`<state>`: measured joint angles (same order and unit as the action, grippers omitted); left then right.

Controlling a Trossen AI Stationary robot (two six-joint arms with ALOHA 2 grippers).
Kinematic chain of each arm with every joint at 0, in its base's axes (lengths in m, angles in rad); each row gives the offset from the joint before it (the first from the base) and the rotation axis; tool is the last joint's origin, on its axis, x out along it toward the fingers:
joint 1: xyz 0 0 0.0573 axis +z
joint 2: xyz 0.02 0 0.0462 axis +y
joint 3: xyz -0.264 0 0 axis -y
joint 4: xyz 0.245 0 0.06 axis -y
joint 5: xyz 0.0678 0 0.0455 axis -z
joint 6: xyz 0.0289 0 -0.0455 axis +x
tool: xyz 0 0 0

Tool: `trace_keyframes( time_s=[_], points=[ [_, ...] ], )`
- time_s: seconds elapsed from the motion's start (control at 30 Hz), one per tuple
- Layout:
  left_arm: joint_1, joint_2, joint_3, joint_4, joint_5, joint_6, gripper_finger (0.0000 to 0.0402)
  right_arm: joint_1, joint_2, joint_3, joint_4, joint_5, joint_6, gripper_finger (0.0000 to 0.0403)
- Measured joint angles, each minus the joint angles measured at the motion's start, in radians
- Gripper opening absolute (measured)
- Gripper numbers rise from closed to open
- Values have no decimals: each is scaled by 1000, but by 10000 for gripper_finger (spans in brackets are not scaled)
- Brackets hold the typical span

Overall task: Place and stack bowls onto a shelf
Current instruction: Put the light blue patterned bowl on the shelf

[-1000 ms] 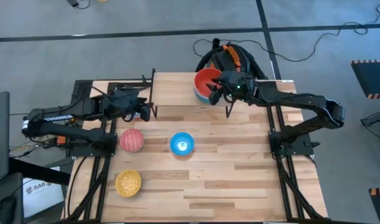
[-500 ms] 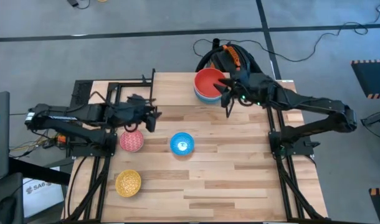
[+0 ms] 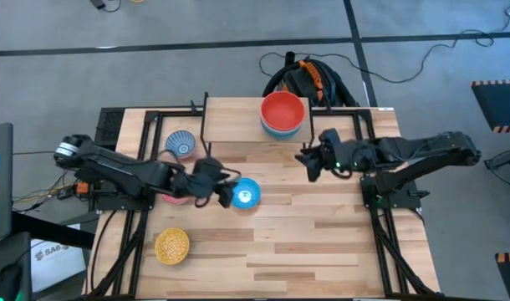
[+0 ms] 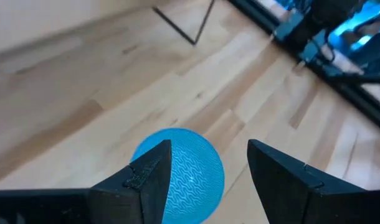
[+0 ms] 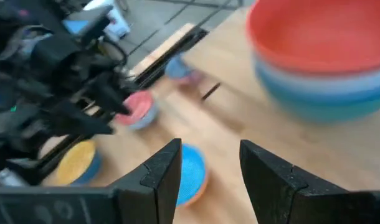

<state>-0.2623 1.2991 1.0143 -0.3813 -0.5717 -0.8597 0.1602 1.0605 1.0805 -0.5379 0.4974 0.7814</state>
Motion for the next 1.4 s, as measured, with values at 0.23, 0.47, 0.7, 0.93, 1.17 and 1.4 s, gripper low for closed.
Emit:
trace_keyframes(
  time_s=[0.23, 0.47, 0.7, 0.93, 1.17, 1.4],
  points=[
    [28, 200, 85, -63, 81, -40, 194, 111, -3, -1, -174, -120, 218, 187],
    [153, 333, 161, -224, 232, -27, 194, 184, -3, -1, -287, -196, 321, 187],
    [245, 404, 164, -264, 342, -1, 194, 226, -3, -1, -359, -188, 398, 187],
    [278, 406, 162, -270, 339, 44, 181, 224, -2, -1, -374, -188, 416, 187],
    [277, 434, 130, -227, 373, 94, 120, 185, -2, -1, -377, -187, 410, 187],
    [276, 458, 122, -218, 385, 110, 81, 135, -3, -1, -368, -205, 373, 187]
  ],
)
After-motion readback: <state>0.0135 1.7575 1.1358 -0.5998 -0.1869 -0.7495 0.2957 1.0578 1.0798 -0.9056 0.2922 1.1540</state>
